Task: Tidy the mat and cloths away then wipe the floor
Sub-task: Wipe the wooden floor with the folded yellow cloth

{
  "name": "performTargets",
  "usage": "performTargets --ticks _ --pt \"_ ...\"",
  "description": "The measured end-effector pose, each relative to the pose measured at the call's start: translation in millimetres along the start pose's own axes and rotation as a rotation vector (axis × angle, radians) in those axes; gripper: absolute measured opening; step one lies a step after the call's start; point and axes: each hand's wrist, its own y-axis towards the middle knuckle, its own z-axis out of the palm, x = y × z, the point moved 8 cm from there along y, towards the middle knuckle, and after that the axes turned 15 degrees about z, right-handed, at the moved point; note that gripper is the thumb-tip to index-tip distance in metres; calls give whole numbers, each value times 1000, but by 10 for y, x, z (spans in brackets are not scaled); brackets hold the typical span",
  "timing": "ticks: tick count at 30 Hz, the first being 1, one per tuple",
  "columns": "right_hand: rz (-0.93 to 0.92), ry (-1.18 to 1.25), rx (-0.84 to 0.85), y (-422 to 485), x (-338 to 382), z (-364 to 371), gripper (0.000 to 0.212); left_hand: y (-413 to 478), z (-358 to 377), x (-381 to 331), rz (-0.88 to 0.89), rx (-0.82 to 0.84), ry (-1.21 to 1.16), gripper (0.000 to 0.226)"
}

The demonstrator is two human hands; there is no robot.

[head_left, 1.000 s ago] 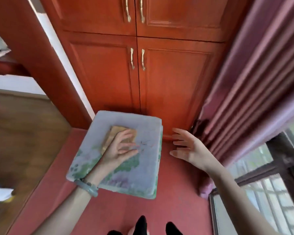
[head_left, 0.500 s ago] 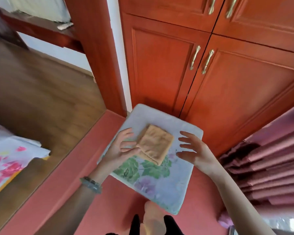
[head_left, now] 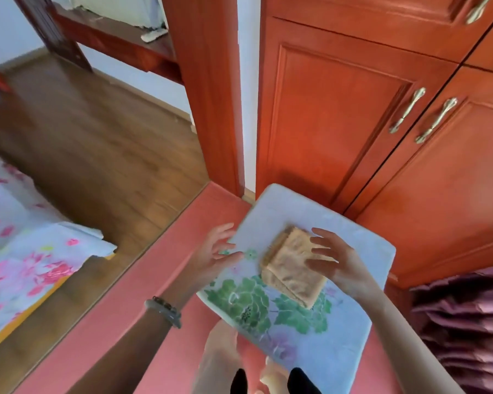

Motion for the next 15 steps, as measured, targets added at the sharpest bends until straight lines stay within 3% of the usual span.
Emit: performTargets --ticks 8,15 --pt "222 88 -298 367 -615 14 55 683 145 688 -105 336 78 54" --pt "438 55 -486 529 -1433 -236 58 966 777 1323 -120 497 225 52"
